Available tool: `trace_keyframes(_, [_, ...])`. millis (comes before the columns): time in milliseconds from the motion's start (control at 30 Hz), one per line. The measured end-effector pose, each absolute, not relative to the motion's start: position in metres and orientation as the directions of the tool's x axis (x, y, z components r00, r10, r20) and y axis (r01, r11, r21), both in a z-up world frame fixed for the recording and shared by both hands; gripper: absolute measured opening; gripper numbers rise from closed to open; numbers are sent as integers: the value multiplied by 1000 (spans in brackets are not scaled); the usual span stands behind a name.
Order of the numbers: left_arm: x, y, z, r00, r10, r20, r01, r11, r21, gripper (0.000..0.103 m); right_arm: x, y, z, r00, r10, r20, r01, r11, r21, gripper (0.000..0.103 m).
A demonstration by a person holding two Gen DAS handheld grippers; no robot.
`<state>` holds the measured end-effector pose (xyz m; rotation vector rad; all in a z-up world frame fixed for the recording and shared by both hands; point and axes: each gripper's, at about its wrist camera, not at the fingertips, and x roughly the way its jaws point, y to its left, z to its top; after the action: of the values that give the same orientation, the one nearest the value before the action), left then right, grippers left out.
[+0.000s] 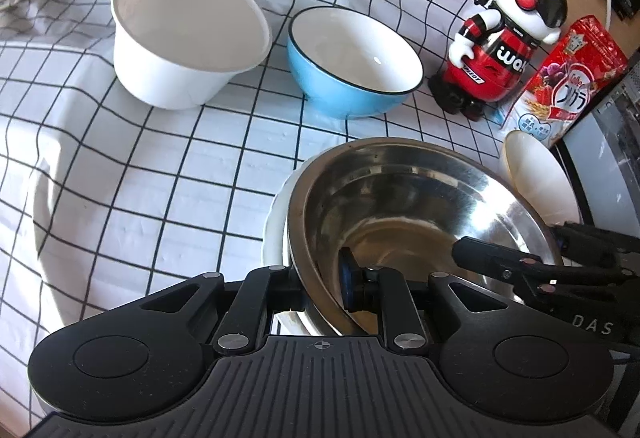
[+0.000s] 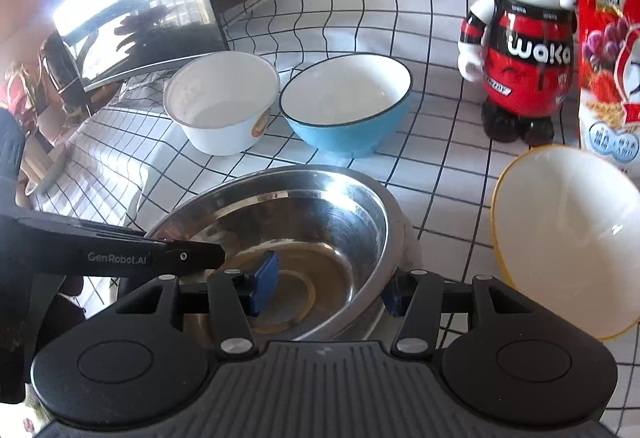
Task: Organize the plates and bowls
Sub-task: 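Lower the steel bowl into the white bowl on the floral plate, then open both grippers to release the steel bowl rim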
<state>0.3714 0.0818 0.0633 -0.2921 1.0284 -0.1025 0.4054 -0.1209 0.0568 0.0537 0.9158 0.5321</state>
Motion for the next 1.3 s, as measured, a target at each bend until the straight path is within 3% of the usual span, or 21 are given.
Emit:
trace_keyframes(233, [365, 75, 63, 528, -207, -824, -5, 969, -246, 20, 401, -131, 62, 498, 462, -733, -402, 873, 277, 53])
trace_keyframes(867, [358, 89, 79, 538, -231, -811, -30, 956, -292, 19, 404, -133, 49, 505, 409, -760, -400, 891, 213, 53])
trace_keyframes(1000, [357, 96, 91, 566, -187, -803, -49, 965, -259, 28, 408, -131, 43, 499, 390, -774, -388, 899, 203, 53])
trace_keyframes(1300, [365, 103, 83, 539, -178, -823, -53, 968, -245, 28, 412, -131, 37, 493, 359, -793, -366, 912, 185, 53])
